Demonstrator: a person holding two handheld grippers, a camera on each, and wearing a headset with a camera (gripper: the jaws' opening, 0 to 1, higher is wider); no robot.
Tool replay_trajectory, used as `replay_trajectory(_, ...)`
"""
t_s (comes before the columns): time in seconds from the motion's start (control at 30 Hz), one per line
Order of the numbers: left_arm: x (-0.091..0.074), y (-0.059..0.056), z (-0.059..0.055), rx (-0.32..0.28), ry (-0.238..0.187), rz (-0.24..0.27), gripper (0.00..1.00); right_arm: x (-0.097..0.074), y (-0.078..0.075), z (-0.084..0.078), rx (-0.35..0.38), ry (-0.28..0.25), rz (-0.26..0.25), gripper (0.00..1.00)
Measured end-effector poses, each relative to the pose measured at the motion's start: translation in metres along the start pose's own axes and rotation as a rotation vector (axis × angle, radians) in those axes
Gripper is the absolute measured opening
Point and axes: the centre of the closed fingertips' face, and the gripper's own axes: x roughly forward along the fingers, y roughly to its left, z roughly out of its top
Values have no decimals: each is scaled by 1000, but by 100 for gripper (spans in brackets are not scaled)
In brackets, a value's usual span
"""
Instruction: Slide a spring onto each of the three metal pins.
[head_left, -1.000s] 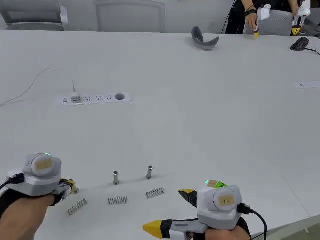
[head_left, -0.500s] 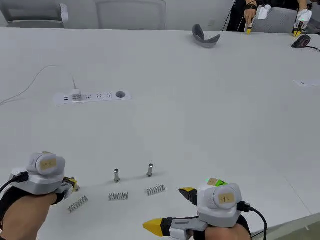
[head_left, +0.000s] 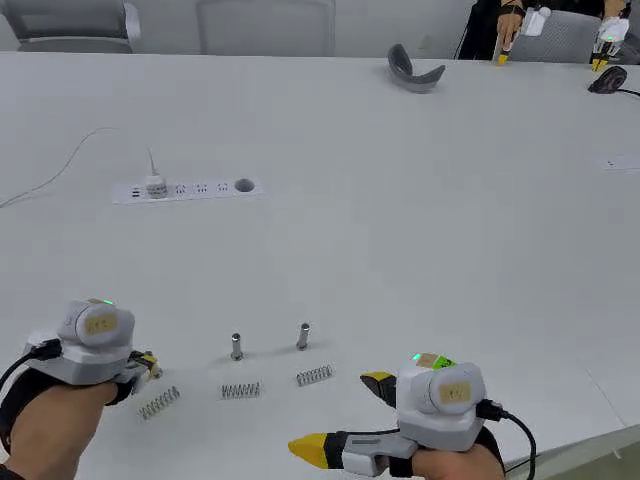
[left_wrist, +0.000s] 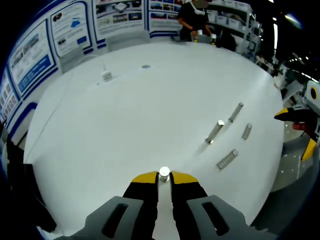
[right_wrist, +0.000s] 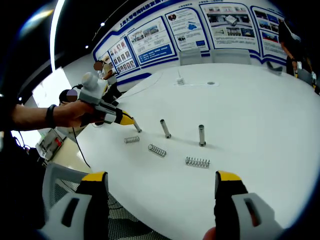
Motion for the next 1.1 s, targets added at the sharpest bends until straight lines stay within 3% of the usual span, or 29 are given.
replay_trajectory(0.67,-8,3,-28,-82,15,-17,25,4,2,-4,-5,12,11,89)
replay_trajectory(0.93,-15,1,-39,-102,9,-27,33,7,3,-4,-12,18,17,89)
replay_trajectory(1.1,-23,-3,-40,-114,-23,-54,41,9,3,-3,-19,22,22,89)
